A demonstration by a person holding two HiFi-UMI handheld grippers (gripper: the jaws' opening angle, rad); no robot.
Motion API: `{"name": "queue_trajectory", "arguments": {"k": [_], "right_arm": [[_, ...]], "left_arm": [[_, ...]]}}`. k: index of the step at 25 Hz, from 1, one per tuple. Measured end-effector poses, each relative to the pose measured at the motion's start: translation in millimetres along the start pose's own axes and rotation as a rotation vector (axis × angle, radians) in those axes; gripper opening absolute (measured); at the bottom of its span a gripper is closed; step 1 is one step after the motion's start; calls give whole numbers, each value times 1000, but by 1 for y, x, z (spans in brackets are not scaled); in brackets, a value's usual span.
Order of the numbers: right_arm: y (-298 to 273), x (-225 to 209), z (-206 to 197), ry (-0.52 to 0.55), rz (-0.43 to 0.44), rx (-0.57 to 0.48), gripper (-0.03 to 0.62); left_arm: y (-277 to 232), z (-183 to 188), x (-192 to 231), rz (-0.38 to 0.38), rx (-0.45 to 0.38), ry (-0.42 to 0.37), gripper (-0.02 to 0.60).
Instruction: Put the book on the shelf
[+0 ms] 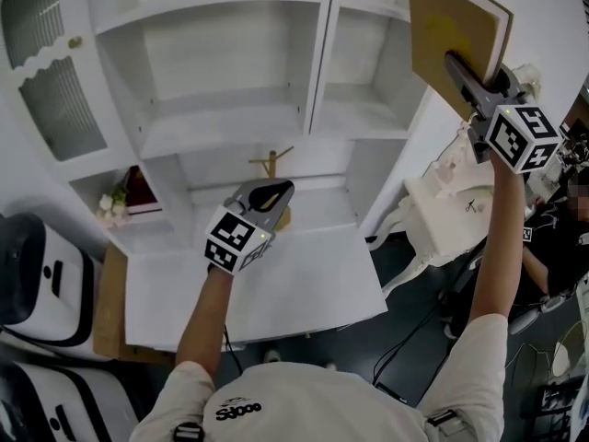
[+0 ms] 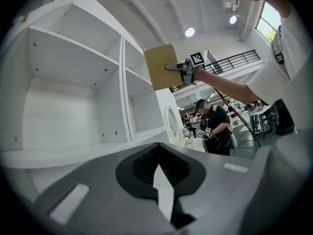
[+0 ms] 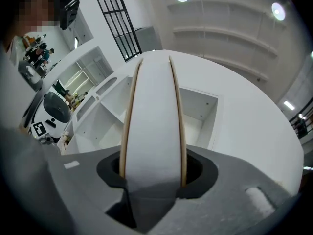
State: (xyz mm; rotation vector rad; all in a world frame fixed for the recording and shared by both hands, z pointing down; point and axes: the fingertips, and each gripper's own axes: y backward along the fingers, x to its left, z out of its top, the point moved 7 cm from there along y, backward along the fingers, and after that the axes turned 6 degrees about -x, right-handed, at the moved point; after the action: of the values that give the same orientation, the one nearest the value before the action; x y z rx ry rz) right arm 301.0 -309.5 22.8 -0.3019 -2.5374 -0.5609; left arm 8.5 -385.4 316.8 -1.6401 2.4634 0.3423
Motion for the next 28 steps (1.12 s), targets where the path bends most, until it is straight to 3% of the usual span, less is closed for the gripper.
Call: {"name": "queue_trajectory", "arguments": {"k": [8, 20, 23, 28], "right_arm": [[-29, -39, 11, 78, 8, 23, 213], [-46, -43, 40, 339, 18, 48, 213], [-49, -41, 49, 455, 0, 51, 213], [-69, -38, 44, 703, 2, 170, 216]], "left_arm": [[-14, -5, -12, 24, 16, 5, 18], [-23, 13, -14, 101, 41, -3, 18], [-27, 20, -15, 101, 38, -9, 18], [-30, 28, -20, 102, 32, -7, 18]]}}
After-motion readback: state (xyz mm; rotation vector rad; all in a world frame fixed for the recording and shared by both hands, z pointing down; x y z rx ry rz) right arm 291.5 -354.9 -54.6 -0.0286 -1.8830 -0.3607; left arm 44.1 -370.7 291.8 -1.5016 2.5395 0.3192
